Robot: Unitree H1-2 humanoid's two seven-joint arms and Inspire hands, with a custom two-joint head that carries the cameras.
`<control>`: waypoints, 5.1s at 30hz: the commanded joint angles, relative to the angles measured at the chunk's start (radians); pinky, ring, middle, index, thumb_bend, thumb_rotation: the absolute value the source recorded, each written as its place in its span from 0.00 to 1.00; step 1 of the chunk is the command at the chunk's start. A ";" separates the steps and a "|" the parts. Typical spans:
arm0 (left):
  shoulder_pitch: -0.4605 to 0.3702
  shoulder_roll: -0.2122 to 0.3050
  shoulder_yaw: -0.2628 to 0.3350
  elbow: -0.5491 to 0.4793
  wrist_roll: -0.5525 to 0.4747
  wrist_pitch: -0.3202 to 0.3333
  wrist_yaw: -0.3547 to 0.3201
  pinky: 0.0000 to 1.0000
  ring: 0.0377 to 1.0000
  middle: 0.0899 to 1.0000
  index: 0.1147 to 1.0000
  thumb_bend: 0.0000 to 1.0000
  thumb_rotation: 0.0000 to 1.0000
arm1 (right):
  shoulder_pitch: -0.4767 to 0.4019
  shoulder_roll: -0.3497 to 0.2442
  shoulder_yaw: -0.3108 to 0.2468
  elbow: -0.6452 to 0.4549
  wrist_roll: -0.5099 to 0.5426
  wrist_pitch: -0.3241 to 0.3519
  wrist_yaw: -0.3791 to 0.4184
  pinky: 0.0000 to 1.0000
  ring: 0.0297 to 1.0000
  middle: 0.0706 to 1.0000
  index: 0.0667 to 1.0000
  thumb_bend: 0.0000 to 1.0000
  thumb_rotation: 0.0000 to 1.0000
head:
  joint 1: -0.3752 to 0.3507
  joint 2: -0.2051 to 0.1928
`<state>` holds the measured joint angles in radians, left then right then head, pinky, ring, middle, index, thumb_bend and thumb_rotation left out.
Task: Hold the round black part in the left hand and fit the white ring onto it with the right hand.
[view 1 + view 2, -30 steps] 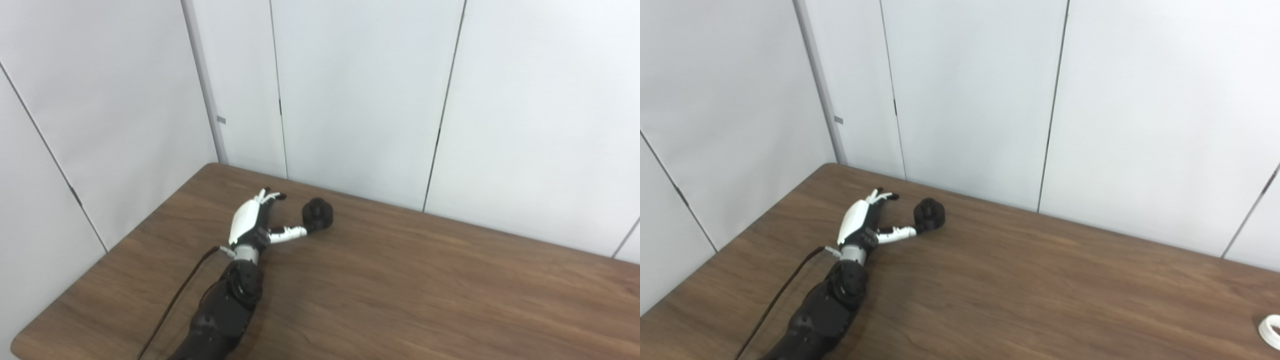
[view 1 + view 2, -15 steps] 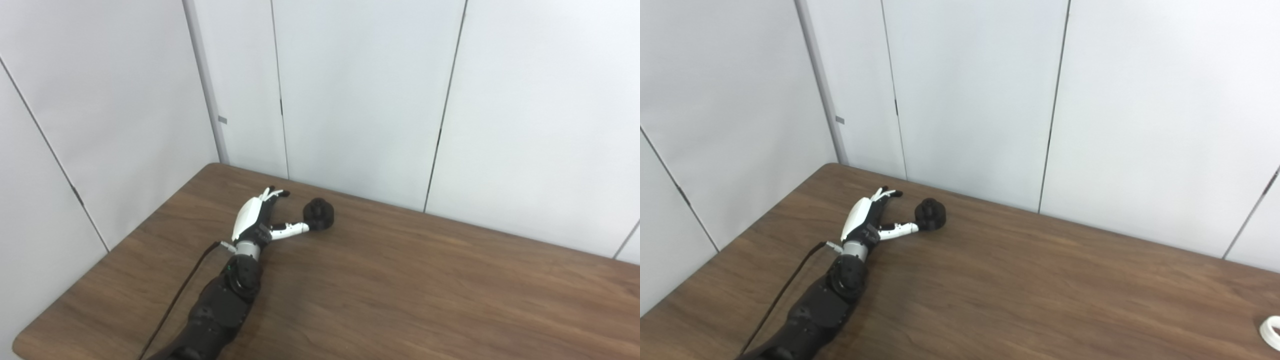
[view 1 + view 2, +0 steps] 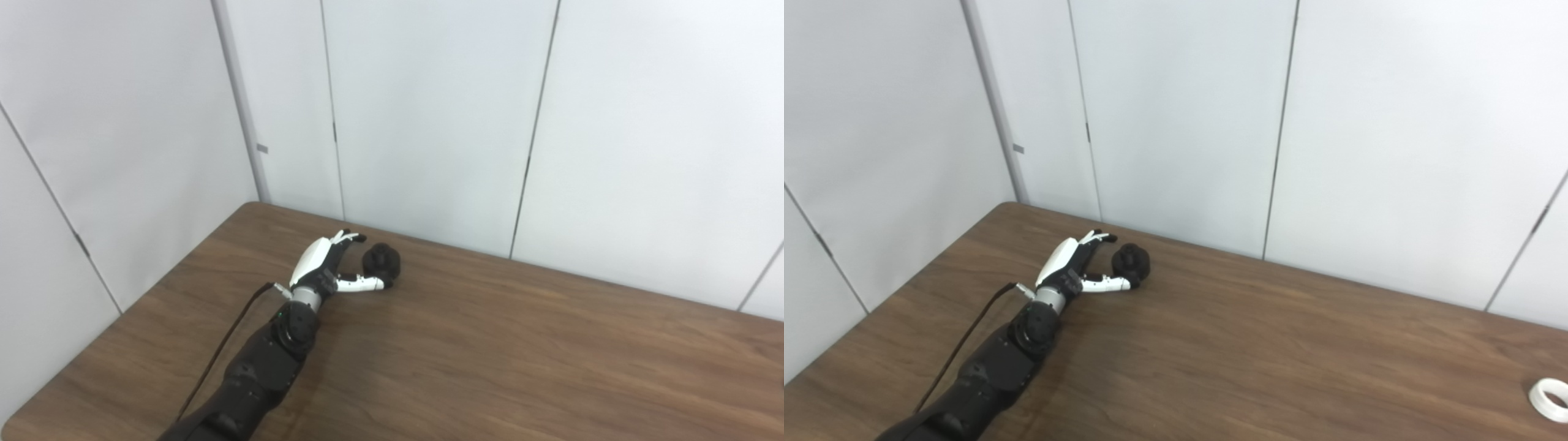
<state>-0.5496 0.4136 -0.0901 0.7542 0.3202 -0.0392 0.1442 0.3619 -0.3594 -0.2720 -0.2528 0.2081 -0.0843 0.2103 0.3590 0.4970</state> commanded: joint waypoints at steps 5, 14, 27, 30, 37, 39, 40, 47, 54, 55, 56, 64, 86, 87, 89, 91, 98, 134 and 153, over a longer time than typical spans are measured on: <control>-0.005 -0.019 -0.050 0.039 0.006 0.031 -0.073 1.00 1.00 1.00 0.86 1.00 0.39 | 0.008 -0.005 -0.003 -0.053 -0.003 -0.004 -0.006 0.89 0.98 1.00 0.93 0.72 0.58 | -0.013 0.008; -0.008 -0.018 -0.067 0.049 0.027 0.009 -0.043 1.00 1.00 1.00 0.74 1.00 0.34 | 0.009 -0.007 -0.003 -0.055 -0.003 -0.001 -0.008 0.86 0.97 1.00 0.92 0.72 0.60 | -0.006 0.009; 0.035 0.039 -0.080 -0.046 0.099 0.098 -0.027 1.00 1.00 1.00 0.69 1.00 0.22 | 0.009 -0.032 -0.021 -0.040 0.009 -0.001 0.003 0.86 0.97 1.00 0.91 0.78 0.62 | 0.021 0.021; 0.042 0.060 -0.081 -0.064 0.109 0.117 -0.031 1.00 1.00 1.00 0.70 1.00 0.21 | 0.008 -0.038 -0.022 -0.034 0.014 -0.004 0.009 0.87 0.97 1.00 0.91 0.78 0.63 | 0.022 0.020; 0.051 0.090 -0.083 -0.097 0.130 0.171 -0.065 1.00 1.00 1.00 0.73 1.00 0.18 | 0.006 -0.039 -0.025 -0.031 0.016 -0.002 0.012 0.89 0.98 1.00 0.92 0.77 0.61 | 0.019 0.023; 0.054 0.095 -0.089 -0.103 0.140 0.177 -0.069 1.00 1.00 1.00 0.74 0.99 0.16 | 0.007 -0.039 -0.025 -0.033 0.016 -0.001 0.012 0.89 0.98 1.00 0.92 0.78 0.62 | 0.018 0.024; 0.056 0.096 -0.091 -0.103 0.144 0.174 -0.066 1.00 1.00 1.00 0.73 0.98 0.14 | 0.008 -0.038 -0.025 -0.034 0.015 0.000 0.012 0.89 0.98 1.00 0.92 0.80 0.62 | 0.018 0.024; 0.062 0.094 -0.103 -0.060 0.173 0.118 0.010 1.00 1.00 1.00 0.57 0.91 0.02 | 0.014 -0.041 -0.027 -0.041 0.029 0.000 0.018 0.90 0.98 1.00 0.91 0.81 0.63 | 0.018 0.031; 0.058 0.088 -0.109 -0.007 0.187 0.045 0.115 1.00 0.98 0.87 0.41 0.52 0.04 | 0.013 -0.044 -0.029 -0.040 0.030 -0.002 0.025 0.91 0.99 1.00 0.93 0.83 0.64 | 0.017 0.030; 0.056 0.087 -0.112 0.003 0.188 0.036 0.121 1.00 0.97 0.86 0.41 0.52 0.04 | 0.012 -0.043 -0.028 -0.039 0.031 -0.003 0.026 0.92 0.99 1.00 0.93 0.82 0.64 | 0.016 0.030; 0.055 0.086 -0.113 0.008 0.188 0.032 0.124 1.00 0.97 0.85 0.41 0.52 0.04 | 0.012 -0.043 -0.028 -0.039 0.030 -0.002 0.025 0.92 1.00 1.00 0.93 0.82 0.64 | 0.015 0.030; 0.054 0.074 -0.112 0.014 0.179 0.028 0.129 1.00 0.97 0.85 0.41 0.52 0.04 | 0.011 -0.036 -0.026 -0.044 0.028 0.001 0.024 0.92 0.99 1.00 0.92 0.83 0.64 | 0.008 0.027; 0.257 0.083 -0.159 -0.538 0.240 0.071 -0.064 1.00 0.96 0.85 0.41 0.52 0.05 | -0.139 -0.015 -0.047 -0.031 -0.229 -0.028 -0.113 0.75 0.89 0.94 0.87 0.70 0.46 | -0.114 0.038; 0.266 0.082 -0.162 -0.573 0.244 0.076 -0.083 1.00 0.95 0.85 0.41 0.52 0.04 | -0.157 -0.029 -0.046 -0.026 -0.274 -0.014 -0.122 0.77 0.91 0.96 0.88 0.71 0.49 | -0.129 0.046; 0.283 0.078 -0.164 -0.635 0.241 0.072 -0.116 1.00 0.95 0.84 0.41 0.52 0.04 | -0.190 -0.058 -0.042 -0.025 -0.378 0.029 -0.134 0.82 0.96 0.99 0.90 0.71 0.54 | -0.152 0.062; 0.292 0.077 -0.166 -0.685 0.249 0.075 -0.146 1.00 0.95 0.84 0.41 0.52 0.04 | -0.222 -0.074 -0.041 -0.032 -0.437 0.082 -0.139 0.93 0.99 1.00 0.90 0.71 0.52 | -0.179 0.080; 0.315 0.073 -0.146 -0.835 0.233 0.097 -0.263 1.00 0.97 0.85 0.41 0.52 0.04 | -0.363 -0.104 -0.001 -0.071 -0.531 0.265 -0.121 0.95 1.00 1.00 0.87 0.76 0.30 | -0.385 0.114; 0.444 0.005 -0.122 -0.943 0.174 -0.068 -0.374 1.00 0.93 0.81 0.41 0.52 0.04 | -0.836 -0.255 0.401 0.550 -0.912 0.375 -0.129 0.93 1.00 1.00 0.86 0.98 0.37 | -0.684 0.072; 0.471 -0.005 -0.110 -1.004 0.174 -0.037 -0.412 0.99 0.93 0.81 0.41 0.52 0.04 | -0.919 -0.264 0.488 0.635 -0.907 0.369 -0.076 0.92 1.00 1.00 0.87 0.94 0.39 | -0.675 0.082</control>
<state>-0.0678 0.4051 -0.2127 -0.2037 0.5055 -0.0752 -0.2787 -0.5180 -0.5990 0.2054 0.3850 -0.6877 0.2851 0.1180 -0.3145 0.5752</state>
